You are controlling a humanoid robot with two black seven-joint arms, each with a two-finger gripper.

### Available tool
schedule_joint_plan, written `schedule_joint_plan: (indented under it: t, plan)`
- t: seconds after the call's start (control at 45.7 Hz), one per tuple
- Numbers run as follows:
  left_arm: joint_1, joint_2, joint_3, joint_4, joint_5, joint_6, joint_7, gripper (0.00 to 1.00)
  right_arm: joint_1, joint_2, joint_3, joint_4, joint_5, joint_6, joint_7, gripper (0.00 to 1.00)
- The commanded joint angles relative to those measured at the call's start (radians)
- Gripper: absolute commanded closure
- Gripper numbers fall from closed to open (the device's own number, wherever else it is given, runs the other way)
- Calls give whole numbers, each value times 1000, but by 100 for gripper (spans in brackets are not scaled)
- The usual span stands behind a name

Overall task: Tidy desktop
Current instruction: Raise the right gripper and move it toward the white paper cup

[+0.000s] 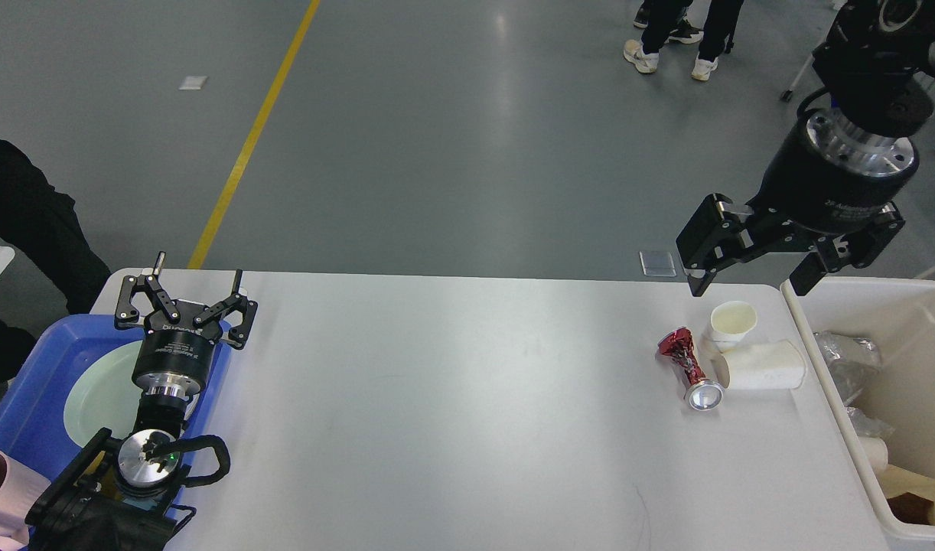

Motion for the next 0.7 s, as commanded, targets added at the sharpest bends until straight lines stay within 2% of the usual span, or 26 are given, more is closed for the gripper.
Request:
schedule_joint_plan:
  t: [0.0,0.35,0.503,0.591,0.678]
  plan:
    - [0,0,0,0,0,0,0,4,66,-2,2,81,2,0,0,1]
    - [0,0,0,0,0,0,0,4,52,-14,-13,80,4,0,0,2]
    - [-1,0,0,0,0,0,0,4,28,-71,-24,45,10,0,0,3]
    - [0,0,-3,0,0,0,0,4,9,-97,-35,25,19,-73,2,3]
    - [0,0,0,0,0,0,0,4,-86,-117,-39,12,36,-213,0,3]
